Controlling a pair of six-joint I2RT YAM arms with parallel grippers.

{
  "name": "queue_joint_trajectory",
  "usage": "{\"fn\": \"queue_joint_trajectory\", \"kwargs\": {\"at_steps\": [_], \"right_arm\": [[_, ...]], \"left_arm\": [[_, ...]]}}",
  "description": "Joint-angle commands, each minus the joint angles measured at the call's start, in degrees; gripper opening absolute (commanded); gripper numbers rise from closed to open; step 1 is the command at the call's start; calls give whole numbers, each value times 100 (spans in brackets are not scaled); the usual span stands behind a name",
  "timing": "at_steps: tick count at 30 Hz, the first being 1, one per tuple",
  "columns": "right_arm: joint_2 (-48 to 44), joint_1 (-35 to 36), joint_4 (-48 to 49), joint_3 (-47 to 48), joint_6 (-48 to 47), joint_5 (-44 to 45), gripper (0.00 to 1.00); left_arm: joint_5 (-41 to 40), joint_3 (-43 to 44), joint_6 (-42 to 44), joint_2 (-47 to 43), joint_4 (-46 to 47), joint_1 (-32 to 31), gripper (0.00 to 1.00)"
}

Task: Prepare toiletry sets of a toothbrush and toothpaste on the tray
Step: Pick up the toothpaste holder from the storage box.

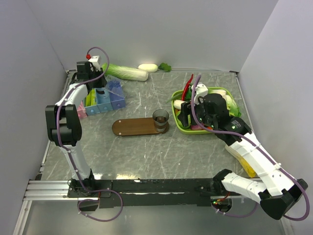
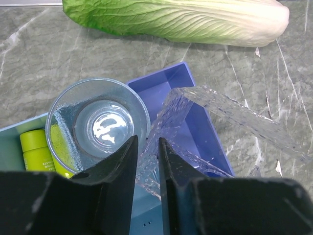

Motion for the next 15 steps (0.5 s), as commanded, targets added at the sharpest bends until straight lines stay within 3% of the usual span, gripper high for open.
{"fn": "queue_joint_trajectory", "kwargs": {"at_steps": [1, 15], "right_arm": [[-127, -19, 99, -1, 13, 110, 75], [-153, -19, 99, -27, 48, 136, 75]], "left_arm": [[-70, 184, 3, 119, 218, -35, 28], [-123, 202, 3, -21, 218, -70, 4]]}}
